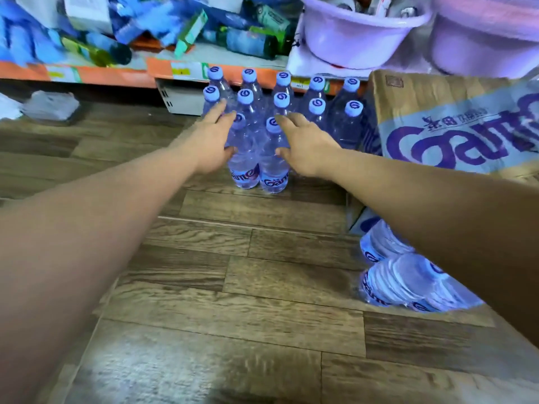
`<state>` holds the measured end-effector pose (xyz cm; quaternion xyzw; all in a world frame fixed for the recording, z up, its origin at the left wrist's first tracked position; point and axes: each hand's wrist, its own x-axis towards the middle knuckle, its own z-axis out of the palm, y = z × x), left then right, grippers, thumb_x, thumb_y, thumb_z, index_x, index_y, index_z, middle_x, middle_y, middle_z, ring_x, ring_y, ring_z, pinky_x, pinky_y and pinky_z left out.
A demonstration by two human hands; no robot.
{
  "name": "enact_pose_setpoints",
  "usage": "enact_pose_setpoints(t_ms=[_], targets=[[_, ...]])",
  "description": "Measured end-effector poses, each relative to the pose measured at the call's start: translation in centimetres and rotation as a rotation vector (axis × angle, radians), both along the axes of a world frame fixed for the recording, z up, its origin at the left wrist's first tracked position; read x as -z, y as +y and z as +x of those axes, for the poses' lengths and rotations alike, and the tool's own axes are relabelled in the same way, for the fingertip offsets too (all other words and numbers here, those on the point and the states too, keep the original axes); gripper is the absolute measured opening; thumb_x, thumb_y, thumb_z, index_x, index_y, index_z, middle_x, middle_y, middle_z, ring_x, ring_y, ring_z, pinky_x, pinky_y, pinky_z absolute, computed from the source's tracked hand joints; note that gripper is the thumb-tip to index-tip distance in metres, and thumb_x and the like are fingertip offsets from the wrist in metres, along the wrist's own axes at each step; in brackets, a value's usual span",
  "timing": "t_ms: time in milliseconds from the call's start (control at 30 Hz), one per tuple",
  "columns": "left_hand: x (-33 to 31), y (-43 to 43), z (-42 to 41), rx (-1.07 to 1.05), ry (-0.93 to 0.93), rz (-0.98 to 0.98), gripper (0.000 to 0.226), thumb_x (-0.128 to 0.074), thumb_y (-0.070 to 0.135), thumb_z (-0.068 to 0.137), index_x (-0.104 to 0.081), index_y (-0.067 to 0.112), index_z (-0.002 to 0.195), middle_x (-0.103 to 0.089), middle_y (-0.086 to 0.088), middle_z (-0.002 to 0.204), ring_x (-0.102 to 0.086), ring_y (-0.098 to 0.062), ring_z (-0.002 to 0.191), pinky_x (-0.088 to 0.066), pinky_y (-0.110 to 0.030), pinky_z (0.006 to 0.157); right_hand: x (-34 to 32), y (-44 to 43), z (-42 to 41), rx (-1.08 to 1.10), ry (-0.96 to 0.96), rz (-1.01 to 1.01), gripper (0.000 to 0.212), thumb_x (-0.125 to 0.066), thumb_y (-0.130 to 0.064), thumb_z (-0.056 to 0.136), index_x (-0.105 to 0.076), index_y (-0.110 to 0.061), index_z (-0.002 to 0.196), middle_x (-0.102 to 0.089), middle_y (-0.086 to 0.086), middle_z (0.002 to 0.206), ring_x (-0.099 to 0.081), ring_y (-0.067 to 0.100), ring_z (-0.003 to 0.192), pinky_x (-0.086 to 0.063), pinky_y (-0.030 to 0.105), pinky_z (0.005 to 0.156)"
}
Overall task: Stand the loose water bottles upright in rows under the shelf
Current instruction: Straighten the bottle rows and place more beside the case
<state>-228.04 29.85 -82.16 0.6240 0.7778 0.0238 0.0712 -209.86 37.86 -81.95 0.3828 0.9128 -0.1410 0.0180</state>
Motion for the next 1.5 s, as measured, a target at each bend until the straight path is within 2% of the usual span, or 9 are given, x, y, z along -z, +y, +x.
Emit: enact_pose_setpoints(t_ms=[133,267,400,500,767,967,1333,1433,1500], targets=[[0.0,3.0,-1.0,0.081,0.026,-0.063,0.076,-0.058,0.022,0.089,-0.014,0.015,0.151,-0.006,-0.010,0.160,-0.019,-0.032,0.146,-0.023,-0.040,0.118,0.6,1.6,-2.9,0.009,-0.002,0.007,0.061,-0.046,-0.027,0.098,-0.018,-0.020,0.151,-0.020,0.012,0.154,-0.038,0.039,0.133,-0.042,0.045,0.103],[1.2,4.6,-0.2,0.107,-0.001,-0.044,0.064,-0.063,0.019,0.084,-0.037,0.003,0.140,-0.036,-0.019,0.144,-0.037,-0.033,0.135,-0.035,-0.039,0.110,1.2,2.1,-4.0,0.026,-0.005,0.021,0.050,-0.051,-0.023,0.096,-0.036,-0.016,0.143,-0.028,0.013,0.146,-0.046,0.040,0.123,-0.044,0.041,0.094],[1.5,3.5,0.2,0.015,0.045,0.032,0.050,-0.066,0.023,0.083,-0.050,0.004,0.126,-0.045,-0.021,0.126,-0.051,-0.039,0.116,-0.045,-0.043,0.096,1.7,1.1,-3.9,0.094,0.045,0.024,0.040,-0.057,-0.012,0.091,-0.044,-0.012,0.129,-0.024,0.017,0.143,-0.054,0.038,0.087,-0.045,0.036,0.072],[1.3,2.3,0.9,0.024,0.078,-0.004,0.039,-0.061,0.022,0.087,-0.051,0.003,0.119,-0.047,-0.023,0.118,-0.055,-0.042,0.106,-0.045,-0.044,0.089,2.0,0.2,-3.4,0.125,0.065,0.045,0.034,-0.053,-0.003,0.090,-0.045,-0.011,0.123,-0.030,0.021,0.137,-0.052,0.036,0.078,-0.047,0.037,0.067],[-1.0,0.7,4.3,0.058,0.070,-0.011,0.037,-0.055,0.024,0.090,-0.050,0.003,0.120,-0.046,-0.021,0.118,-0.054,-0.040,0.107,-0.048,-0.045,0.089,-0.6,-1.0,-0.5,0.138,0.212,0.030,0.025,-0.053,-0.009,0.084,-0.061,-0.014,0.107,-0.049,0.016,0.114,-0.053,0.034,0.091,-0.044,0.032,0.076],[-6.6,0.0,8.7,0.141,-0.001,0.056,0.015,-0.055,0.016,0.085,-0.058,0.003,0.092,-0.058,-0.026,0.105,-0.057,-0.040,0.098,-0.043,-0.037,0.074,-6.6,-2.1,3.8,0.087,0.297,0.145,0.019,-0.061,-0.019,0.076,-0.067,-0.014,0.093,-0.060,0.006,0.086,-0.058,0.027,0.092,-0.040,0.026,0.069],[-20.8,0.1,20.3,0.235,0.044,0.172,0.029,-0.057,0.022,0.089,-0.063,-0.001,0.106,-0.064,-0.026,0.112,-0.058,-0.035,0.109,-0.038,-0.036,0.090,-20.0,-2.9,15.9,0.205,0.415,0.368,0.022,-0.059,-0.020,0.078,-0.071,-0.013,0.095,-0.070,0.006,0.095,-0.060,0.026,0.093,-0.040,0.025,0.072],[-23.0,0.6,23.9,0.273,0.052,0.216,0.030,-0.058,0.026,0.087,-0.064,0.004,0.107,-0.063,-0.024,0.115,-0.058,-0.036,0.108,-0.041,-0.034,0.077,-22.3,-3.0,19.7,0.256,0.392,0.371,0.020,-0.061,-0.021,0.077,-0.071,-0.014,0.093,-0.062,-0.003,0.076,-0.055,0.023,0.084,-0.036,0.022,0.068],[-24.0,0.8,26.6,0.309,0.058,0.219,0.029,-0.058,0.027,0.087,-0.065,0.006,0.105,-0.065,-0.022,0.111,-0.059,-0.036,0.104,-0.039,-0.032,0.073,-23.4,-2.9,22.4,0.278,0.358,0.400,0.020,-0.064,-0.024,0.076,-0.072,-0.014,0.091,-0.065,0.005,0.084,-0.060,0.028,0.089,-0.042,0.025,0.070]])
